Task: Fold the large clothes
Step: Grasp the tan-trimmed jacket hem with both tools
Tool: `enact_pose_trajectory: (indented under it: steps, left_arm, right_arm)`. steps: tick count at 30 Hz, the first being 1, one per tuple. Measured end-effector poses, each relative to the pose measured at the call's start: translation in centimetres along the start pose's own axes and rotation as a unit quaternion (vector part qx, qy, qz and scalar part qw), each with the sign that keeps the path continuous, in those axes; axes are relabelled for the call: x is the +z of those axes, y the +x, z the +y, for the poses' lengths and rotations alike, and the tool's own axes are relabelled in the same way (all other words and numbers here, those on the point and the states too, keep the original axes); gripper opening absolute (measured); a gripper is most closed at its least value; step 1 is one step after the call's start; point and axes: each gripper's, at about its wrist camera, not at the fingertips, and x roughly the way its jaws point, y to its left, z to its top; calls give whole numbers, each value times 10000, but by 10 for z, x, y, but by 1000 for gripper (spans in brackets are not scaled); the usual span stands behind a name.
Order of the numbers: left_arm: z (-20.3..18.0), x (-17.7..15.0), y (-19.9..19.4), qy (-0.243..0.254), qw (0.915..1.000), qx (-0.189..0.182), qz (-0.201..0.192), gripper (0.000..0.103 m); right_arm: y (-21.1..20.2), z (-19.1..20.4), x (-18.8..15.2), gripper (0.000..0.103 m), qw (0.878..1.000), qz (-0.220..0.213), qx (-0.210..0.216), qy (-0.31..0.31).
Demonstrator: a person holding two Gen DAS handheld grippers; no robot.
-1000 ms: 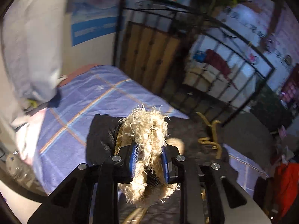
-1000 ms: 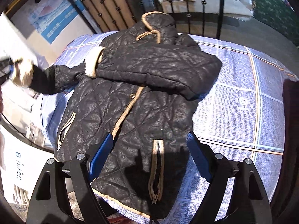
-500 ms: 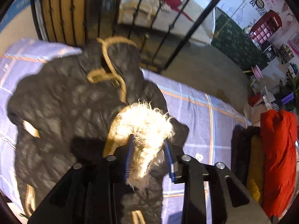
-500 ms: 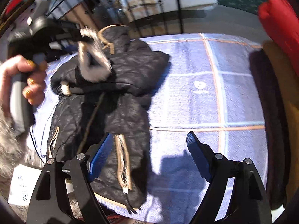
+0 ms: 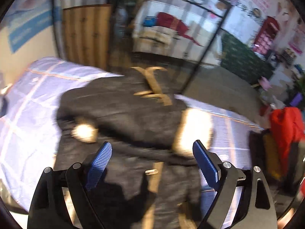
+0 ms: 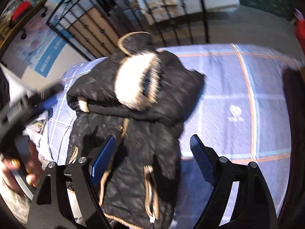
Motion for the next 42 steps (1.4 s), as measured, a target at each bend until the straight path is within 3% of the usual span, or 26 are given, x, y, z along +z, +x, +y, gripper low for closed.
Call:
enact_pose_trajectory:
  steps: [5,8,11,14,18,21,24,26,28,30,35,42]
  left_arm:
    - [115,-51,-17,-709,9909,1105,307,85]
    - [168,-81,-33,-1216,9817,1382,498,85]
    - [202,-109,-49,-1561,9745,1499,596,85]
    - [216,-127,-61,-1761,9705,1526,624,85]
    - [227,-138,-63,-1820,9695,1485,694,85]
    - [223,-139,-55,-1712,9736,1300,770,85]
    - [213,-137,-48,-1393,9798,1177,825,85]
    - [206,-132,-42,-1154,9839,1081,831,85]
    - [201,-128,-36,-929,9872,963,872,85]
    - [197,-126,-30,-686,9893,878,945,85]
    - [195,-131,-17,-198,9904,645,1204,85]
    - [208,-167,4,-129,9824,178,1854,85]
  right_arm:
    - [40,68,47,80,9954,-58,59,-955]
    - [66,100,62,80,9886,-73,44,-1506]
    - [109,117,73,80,9793,-3,-502,-1961]
    - [164,97,76,80,9692,584,-1358,-1968]
    - [203,65,68,84,9692,976,-1427,-1752]
    - [214,79,65,89,9573,991,-1732,-2091]
    - [209,91,66,90,9561,974,-1910,-1998]
    - [189,99,62,90,9632,645,-1752,-1933]
    - [149,101,49,90,9739,95,-1282,-1869]
    - [116,94,32,90,9818,-125,-854,-1690]
    - [62,43,-35,90,9950,312,-62,-943]
    - [54,-18,-147,89,9894,1394,335,-210]
